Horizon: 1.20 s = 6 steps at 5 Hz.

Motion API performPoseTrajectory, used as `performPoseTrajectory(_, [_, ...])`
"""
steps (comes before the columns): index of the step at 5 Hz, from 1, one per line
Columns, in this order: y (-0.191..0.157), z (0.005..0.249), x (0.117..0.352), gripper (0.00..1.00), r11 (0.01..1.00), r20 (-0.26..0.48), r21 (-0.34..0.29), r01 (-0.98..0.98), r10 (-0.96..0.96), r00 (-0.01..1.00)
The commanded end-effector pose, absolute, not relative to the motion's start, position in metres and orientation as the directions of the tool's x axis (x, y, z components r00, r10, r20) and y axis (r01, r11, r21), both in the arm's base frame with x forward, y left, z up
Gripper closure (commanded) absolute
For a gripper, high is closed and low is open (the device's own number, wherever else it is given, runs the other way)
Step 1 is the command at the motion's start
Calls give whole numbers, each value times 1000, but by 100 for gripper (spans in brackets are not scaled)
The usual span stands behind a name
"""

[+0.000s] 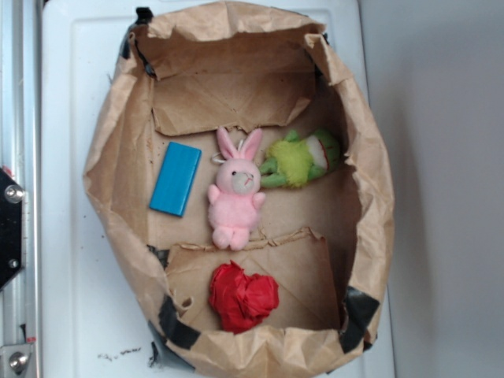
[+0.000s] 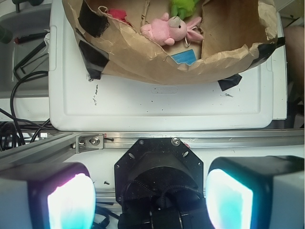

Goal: Grab the pink bunny.

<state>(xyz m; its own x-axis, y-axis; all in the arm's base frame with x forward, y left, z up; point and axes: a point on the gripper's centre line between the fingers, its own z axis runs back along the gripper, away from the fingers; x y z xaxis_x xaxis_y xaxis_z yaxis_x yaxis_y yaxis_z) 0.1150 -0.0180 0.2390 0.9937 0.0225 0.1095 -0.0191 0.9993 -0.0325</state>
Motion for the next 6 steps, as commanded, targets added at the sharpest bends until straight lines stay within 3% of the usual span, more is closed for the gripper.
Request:
performPoseTrajectory(1, [-18,239,115,0,999,110,-32,-19,23,994])
performPoseTrajectory(3, [19,203,170,0,994,95,-104,12,-2,995])
performPoseTrajectory(5, [55,189,219,0,991,134,-62,116,-107,985])
performPoseTrajectory(6, [45,197,241,0,958,164,66,278,-285,944])
